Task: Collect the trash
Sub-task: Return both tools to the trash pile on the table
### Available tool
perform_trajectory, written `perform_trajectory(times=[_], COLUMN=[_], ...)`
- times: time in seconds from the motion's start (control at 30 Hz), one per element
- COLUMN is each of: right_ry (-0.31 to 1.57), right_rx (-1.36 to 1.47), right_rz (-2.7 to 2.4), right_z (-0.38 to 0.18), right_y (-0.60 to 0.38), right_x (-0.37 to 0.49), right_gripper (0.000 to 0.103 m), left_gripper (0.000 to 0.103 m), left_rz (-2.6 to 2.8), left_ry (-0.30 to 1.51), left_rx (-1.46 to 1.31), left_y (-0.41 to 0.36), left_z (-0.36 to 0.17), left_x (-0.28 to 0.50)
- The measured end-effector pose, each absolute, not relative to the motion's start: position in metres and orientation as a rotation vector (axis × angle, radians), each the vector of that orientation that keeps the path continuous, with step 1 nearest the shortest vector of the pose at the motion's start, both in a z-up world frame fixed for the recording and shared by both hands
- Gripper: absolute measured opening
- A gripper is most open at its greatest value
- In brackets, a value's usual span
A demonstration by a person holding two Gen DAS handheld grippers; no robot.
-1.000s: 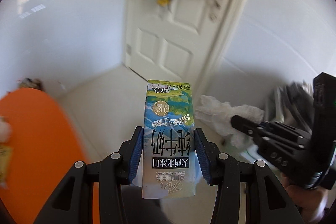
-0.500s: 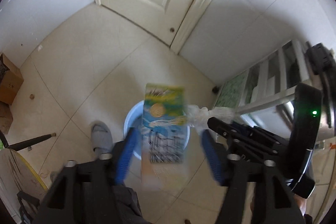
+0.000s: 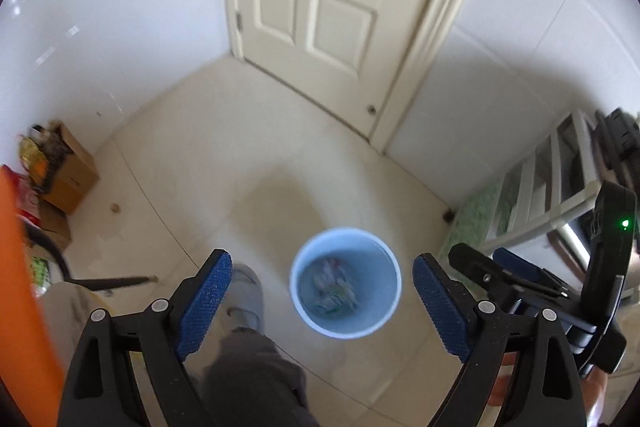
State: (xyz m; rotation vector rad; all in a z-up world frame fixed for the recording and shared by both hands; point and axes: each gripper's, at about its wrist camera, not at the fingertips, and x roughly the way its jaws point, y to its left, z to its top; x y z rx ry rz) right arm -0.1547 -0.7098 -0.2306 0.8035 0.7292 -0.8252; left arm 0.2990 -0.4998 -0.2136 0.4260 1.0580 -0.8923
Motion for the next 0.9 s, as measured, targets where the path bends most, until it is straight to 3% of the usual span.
perform_trajectory(times=[0.4,0.5,0.7,0.9], right_ry=[0.637,0.616,0.557,0.552], right_rx=[0.581,0.488,0.318,0.167], right_rz=[-0.652,-0.615,-0.536,-0.459], right_z=[-0.122,-0.096,-0.052,-0.028], right_y=[-0.600,-0.562,-0.486,-0.410], right_x=[-0.071,-0.046,-0.002,0.044], right_gripper=[0.103,0.103,0.103,0.103], left_gripper=[0.090,0.090,0.102,0.102], left_rz=[-0.683,-0.601,-0.448,-0.324], left_ry=[0.802,0.741,0.626,0.585], left_rx=[0.194,0.152,0.109,0.059], left_y=[-0.272,-0.213,-0.117,-0.044], left_z=[-0.087,-0.066,-0.031,-0.019], left_x=[0.259,0.244,0.186,0.134])
